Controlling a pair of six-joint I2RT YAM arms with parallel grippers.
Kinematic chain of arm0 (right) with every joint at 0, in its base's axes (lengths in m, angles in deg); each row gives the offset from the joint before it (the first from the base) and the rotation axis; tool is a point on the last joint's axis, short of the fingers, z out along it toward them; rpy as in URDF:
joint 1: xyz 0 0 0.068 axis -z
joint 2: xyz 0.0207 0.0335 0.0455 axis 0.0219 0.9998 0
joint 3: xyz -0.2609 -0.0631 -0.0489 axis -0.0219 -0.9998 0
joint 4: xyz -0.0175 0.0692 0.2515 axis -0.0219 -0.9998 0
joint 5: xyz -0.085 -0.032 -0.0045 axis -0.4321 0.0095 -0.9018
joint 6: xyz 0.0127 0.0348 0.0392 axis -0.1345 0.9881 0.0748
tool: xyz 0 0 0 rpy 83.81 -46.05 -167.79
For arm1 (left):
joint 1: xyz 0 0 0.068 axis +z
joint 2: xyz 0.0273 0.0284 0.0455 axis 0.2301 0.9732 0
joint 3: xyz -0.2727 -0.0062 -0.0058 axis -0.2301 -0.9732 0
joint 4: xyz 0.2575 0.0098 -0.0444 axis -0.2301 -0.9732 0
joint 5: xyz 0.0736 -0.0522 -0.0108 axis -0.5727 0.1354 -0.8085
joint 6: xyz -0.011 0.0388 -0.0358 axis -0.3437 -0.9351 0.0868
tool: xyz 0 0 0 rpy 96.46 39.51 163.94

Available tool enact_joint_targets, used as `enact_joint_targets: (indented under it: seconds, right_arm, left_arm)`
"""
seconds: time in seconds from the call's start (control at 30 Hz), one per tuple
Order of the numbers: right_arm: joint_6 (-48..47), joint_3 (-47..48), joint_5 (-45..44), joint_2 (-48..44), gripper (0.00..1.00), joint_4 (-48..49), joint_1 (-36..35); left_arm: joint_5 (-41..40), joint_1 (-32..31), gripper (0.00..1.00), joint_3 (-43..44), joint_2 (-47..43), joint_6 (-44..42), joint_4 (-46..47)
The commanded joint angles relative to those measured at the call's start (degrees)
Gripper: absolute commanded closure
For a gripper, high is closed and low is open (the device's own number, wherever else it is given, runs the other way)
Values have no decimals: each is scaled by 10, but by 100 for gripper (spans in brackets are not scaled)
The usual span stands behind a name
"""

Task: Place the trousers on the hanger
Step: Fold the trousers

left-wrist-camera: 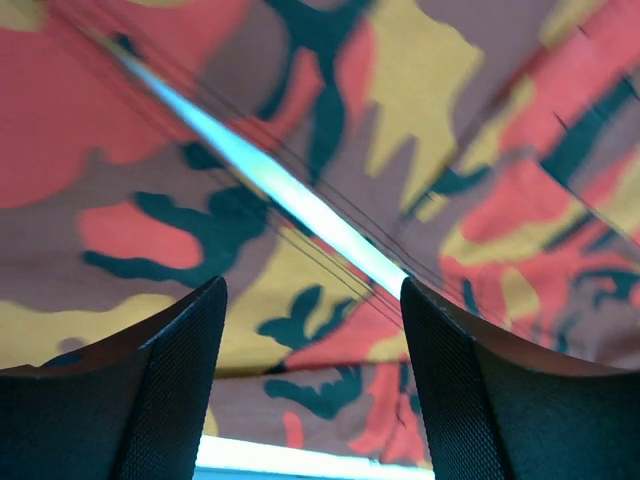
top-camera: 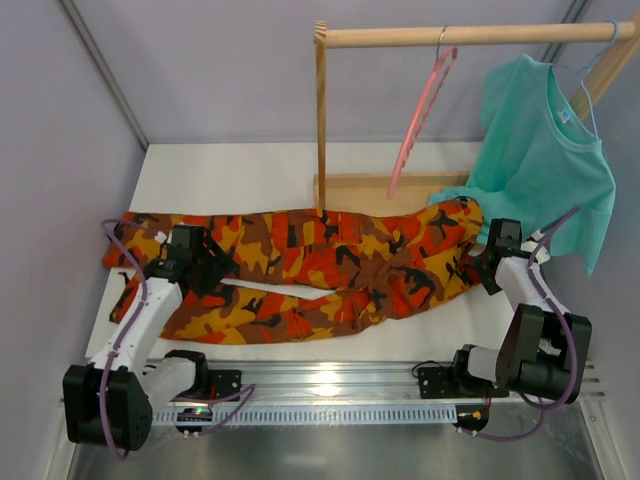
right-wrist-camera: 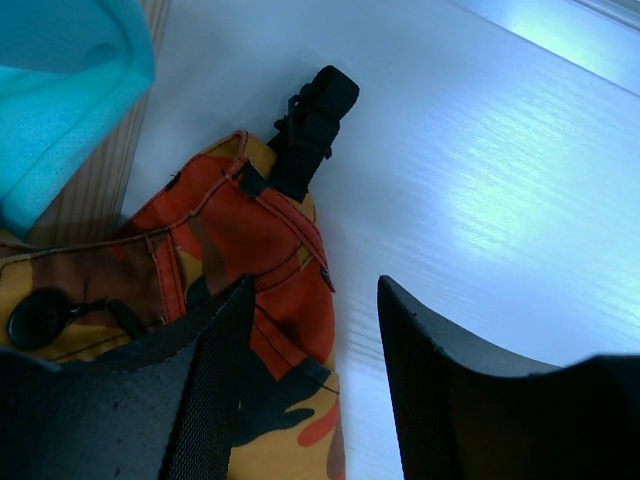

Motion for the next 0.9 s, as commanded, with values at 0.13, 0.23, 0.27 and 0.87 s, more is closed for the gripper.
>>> enact_joint_targets:
  seconds: [0.13, 0.23, 0.27, 0.87]
  right_arm:
    - [-1, 14, 8, 61, 44, 83, 3]
    - [-2, 18, -6, 75, 47, 82, 3]
    - [-3, 17, -9, 78, 49, 84, 3]
    - [-51, 78, -60, 32, 96, 1, 4]
  left_arm:
    - [-126, 69, 37, -2, 14, 49, -48]
    - [-124, 106, 41, -4, 41, 65, -49]
    - [-116, 113, 43, -6, 51, 69, -44]
    - [-131, 256, 56, 19, 266, 84, -72]
